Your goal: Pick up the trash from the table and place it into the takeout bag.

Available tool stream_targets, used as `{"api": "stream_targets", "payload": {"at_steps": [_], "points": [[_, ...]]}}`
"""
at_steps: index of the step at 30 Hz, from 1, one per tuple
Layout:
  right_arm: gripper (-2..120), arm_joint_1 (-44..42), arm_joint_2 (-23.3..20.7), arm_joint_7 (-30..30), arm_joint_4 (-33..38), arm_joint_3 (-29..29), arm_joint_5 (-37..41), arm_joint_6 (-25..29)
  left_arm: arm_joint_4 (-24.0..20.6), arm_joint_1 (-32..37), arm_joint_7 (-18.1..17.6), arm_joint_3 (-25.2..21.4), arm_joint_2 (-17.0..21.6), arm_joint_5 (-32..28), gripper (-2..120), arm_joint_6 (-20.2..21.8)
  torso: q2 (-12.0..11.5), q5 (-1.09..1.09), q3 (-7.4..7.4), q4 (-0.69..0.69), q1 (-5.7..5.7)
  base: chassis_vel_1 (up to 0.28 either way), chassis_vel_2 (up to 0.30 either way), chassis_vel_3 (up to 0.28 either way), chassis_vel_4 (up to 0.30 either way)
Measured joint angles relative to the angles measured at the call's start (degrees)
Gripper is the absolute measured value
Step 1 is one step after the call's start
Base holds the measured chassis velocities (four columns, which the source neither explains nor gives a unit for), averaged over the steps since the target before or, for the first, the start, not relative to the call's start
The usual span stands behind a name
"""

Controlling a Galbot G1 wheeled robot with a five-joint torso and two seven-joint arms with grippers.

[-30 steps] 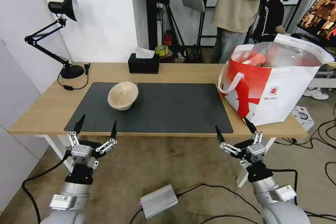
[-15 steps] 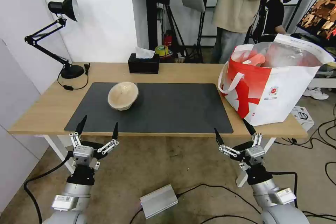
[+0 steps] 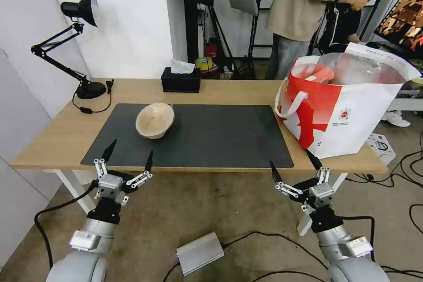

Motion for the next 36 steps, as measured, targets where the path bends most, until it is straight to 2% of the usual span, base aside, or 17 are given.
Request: {"api": "stream_targets", "payload": {"at_steps": [2, 6, 21, 26, 36], "points": [[100, 0.02, 0.00, 0.01, 0.00, 0.00, 0.00, 0.00, 0.42, -0.71, 0.00, 0.45, 0.73, 0.05, 100, 0.62, 0.00, 0.00, 0.00, 0.00, 0.00, 0.000, 0.000, 0.000, 0.000], [100, 0.03, -0.01, 0.04, 0.01, 0.01, 0.01, 0.00, 4.02, -5.83, -0.01, 3.62, 6.03, 1.68, 100, 6.48, 0.00, 0.00, 0.00, -0.01, 0.00, 0.000, 0.000, 0.000, 0.000], [100, 0.04, 0.00, 0.05, 0.00, 0.01, 0.06, -0.01, 9.62, -16.17, 0.09, 10.24, 14.21, 0.16, 100, 11.94, 0.00, 0.00, 0.00, 0.00, 0.00, 0.000, 0.000, 0.000, 0.000], [100, 0.04, 0.00, 0.05, 0.00, 0.01, 0.06, -0.02, 11.78, -19.28, 0.14, 12.12, 16.75, -0.10, 100, 12.50, 0.00, 0.00, 0.00, -0.01, 0.00, 0.000, 0.000, 0.000, 0.000], [100, 0.04, -0.01, 0.06, 0.00, 0.01, 0.06, -0.06, 15.97, -24.94, 0.23, 16.29, 19.43, -0.20, 100, 12.81, 0.00, 0.01, 0.00, 0.00, 0.00, 0.000, 0.000, 0.000, 0.000]]}}
